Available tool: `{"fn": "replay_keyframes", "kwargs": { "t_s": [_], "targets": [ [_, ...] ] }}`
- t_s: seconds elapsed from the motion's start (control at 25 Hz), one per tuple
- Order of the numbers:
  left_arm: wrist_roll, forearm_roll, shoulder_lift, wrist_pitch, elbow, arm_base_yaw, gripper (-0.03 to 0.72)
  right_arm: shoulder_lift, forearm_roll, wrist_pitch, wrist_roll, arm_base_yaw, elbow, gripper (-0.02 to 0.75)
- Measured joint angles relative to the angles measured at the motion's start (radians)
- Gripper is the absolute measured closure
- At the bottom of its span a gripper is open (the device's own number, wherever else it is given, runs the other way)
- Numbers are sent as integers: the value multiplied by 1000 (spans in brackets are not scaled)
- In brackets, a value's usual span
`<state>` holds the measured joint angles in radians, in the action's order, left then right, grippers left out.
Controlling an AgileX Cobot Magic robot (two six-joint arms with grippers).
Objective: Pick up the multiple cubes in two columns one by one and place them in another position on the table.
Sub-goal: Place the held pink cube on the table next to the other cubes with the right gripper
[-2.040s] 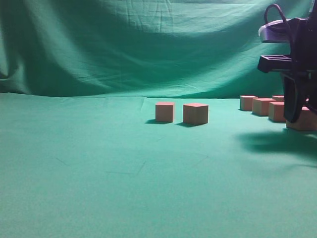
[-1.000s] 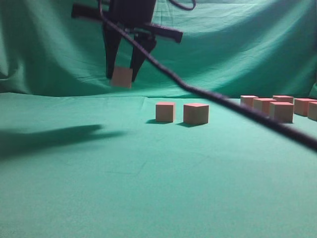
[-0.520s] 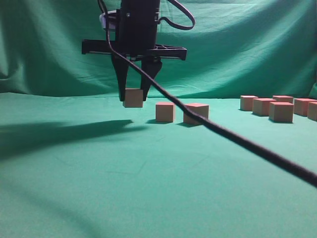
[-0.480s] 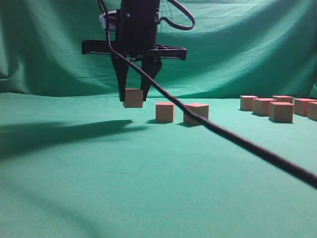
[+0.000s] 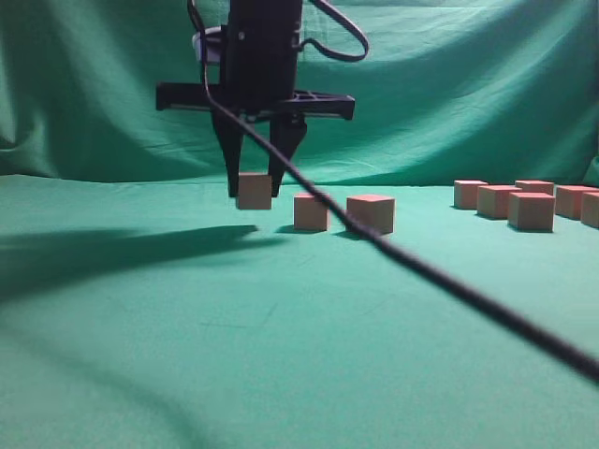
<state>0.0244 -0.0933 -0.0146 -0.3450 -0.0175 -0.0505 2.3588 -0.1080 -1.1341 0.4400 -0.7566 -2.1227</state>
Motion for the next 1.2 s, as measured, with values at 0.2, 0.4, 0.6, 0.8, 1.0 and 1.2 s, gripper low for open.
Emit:
{"fn": "replay_keyframes", "kwargs": {
  "t_s": [0.2, 0.4, 0.6, 0.8, 1.0, 1.2],
  "targets": [
    [0, 0, 0, 0, 0, 0, 688, 30, 8, 0, 4, 0, 0, 479],
    [0, 0, 0, 0, 0, 0, 688, 35, 12, 2, 4, 0, 0, 479],
    [0, 0, 0, 0, 0, 0, 688, 39, 16, 0, 6, 0, -6, 479],
    [0, 0, 0, 0, 0, 0, 688, 39, 16, 2, -12, 0, -6, 479],
    [0, 0, 0, 0, 0, 0, 688, 49, 16, 18, -50, 0, -24, 318],
    [0, 0, 0, 0, 0, 0, 688, 51, -9, -30, -60, 0, -143, 297]
  ]
}}
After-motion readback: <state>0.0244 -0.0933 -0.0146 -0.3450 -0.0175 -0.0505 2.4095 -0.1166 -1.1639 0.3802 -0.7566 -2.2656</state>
